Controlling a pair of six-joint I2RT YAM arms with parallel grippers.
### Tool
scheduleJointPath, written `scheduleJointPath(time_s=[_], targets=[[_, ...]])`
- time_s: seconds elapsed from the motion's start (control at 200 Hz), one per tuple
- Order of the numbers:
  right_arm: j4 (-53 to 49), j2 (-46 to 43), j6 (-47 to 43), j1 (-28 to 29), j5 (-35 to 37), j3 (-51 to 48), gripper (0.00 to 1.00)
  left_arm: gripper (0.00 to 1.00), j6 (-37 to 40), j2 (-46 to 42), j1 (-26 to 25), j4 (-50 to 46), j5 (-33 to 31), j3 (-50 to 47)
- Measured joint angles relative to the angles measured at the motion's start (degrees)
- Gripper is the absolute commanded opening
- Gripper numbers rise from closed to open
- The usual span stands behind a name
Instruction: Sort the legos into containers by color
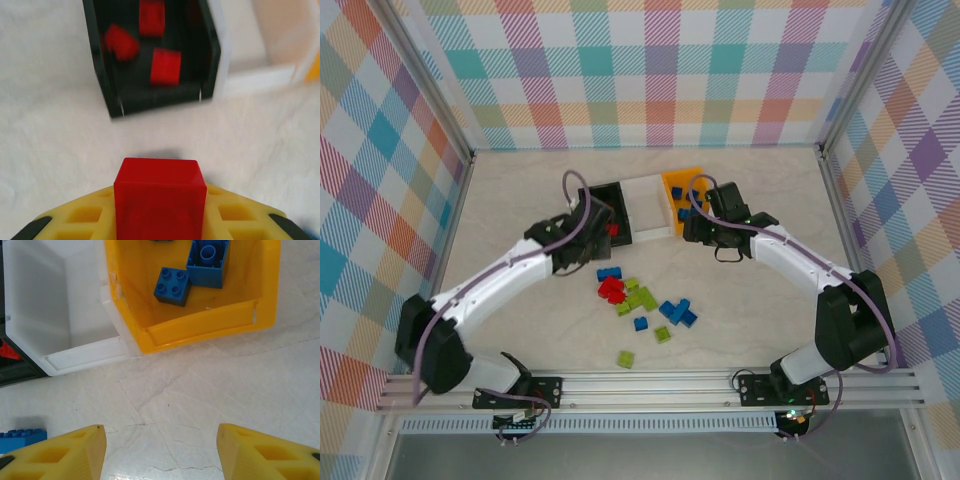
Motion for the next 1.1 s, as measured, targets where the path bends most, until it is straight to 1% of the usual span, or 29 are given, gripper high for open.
scheduleJointPath(time_s=[0.095, 0.22, 0.33, 0.355, 0.44, 0.49, 0.57, 0.605, 0.67, 0.74, 0.75, 0.77, 0.785, 0.845, 0.975, 1.04, 1.1], targets=[[0.07, 0.0, 0.0, 0.0, -0.04, -0.42, 0.61, 0.3, 1.6, 9.97, 2.82, 0.98, -0.92, 8.92], [0.07, -0.22, 0.0, 0.0, -0.52, -0.81, 0.61, 0.28, 2.99, 23.06, 5.18, 1.84, -2.08, 20.06], [0.04, -1.66, -0.02, 0.0, -1.27, -2.12, 0.61, 0.3, 3.52, 31.69, 7.04, 0.61, -2.93, 27.58], [0.02, -2.08, -0.04, 0.0, -1.46, -2.43, 0.61, 0.33, 3.61, 33.11, 7.37, 0.22, -3.06, 28.76], [-0.07, -3.69, -0.07, 0.0, -2.23, -3.58, 0.62, 0.51, 4.13, 36.46, 8.11, -1.4, -3.5, 31.69], [-0.24, -4.59, -0.07, 0.02, -2.97, -4.17, 0.63, 0.61, 4.52, 37.11, 8.39, -2.34, -3.67, 32.54], [-0.76, -5.68, -0.15, 0.39, -3.96, -5.01, 0.64, 0.73, 4.31, 36.94, 8.44, -3.13, -3.61, 32.94], [-1.22, -6.19, -0.35, 0.9, -4.5, -5.42, 0.65, 0.78, 4.24, 36.57, 8.33, -3.19, -3.56, 32.96], [-2.34, -7.02, -0.92, 2.6, -5.4, -6.03, 0.65, 0.83, 4.2, 34.73, 7.96, -2.82, -3.23, 31.8], [-3.1, -8.46, -1.77, 5.86, -6.86, -7.17, 0.66, 0.89, 3.85, 29.79, 7.43, -2.05, -2.47, 28.09], [-3.21, -8.74, -1.92, 6.56, -7.37, -7.37, 0.66, 0.9, 3.91, 29.05, 7.32, -2.01, -2.29, 27.58], [-3.34, -9.22, -2.27, 7.56, -7.82, -7.8, 0.67, 0.99, 3.41, 26.97, 7.15, -1.57, -2.01, 25.92], [-3.5, -9.64, -2.6, 8.7, -8.63, -8.17, 0.67, 1.0, 3.56, 25.31, 6.97, -1.51, -1.68, 24.94], [-4.15, -10.78, -3.54, 12.52, -10.51, -9.11, 0.67, 1.0, 2.21, 18.05, 6.21, 0.07, -0.79, 19.96], [-5.49, -10.43, -5.81, 23.43, -12.98, -9.44, 0.67, 1.0, -0.04, 1.46, 4.66, 3.37, 0.28, 10.08], [-6.19, -8.09, -7.13, 28.98, -13.14, -8.68, 0.67, 1.0, -1.16, -5.27, 4.17, 3.85, 0.11, 6.21], [-7.06, -4.5, -8.52, 33.51, -13.05, -7.26, 0.67, 1.0, -1.77, -9.42, 4.2, 3.74, -0.39, 3.54]])
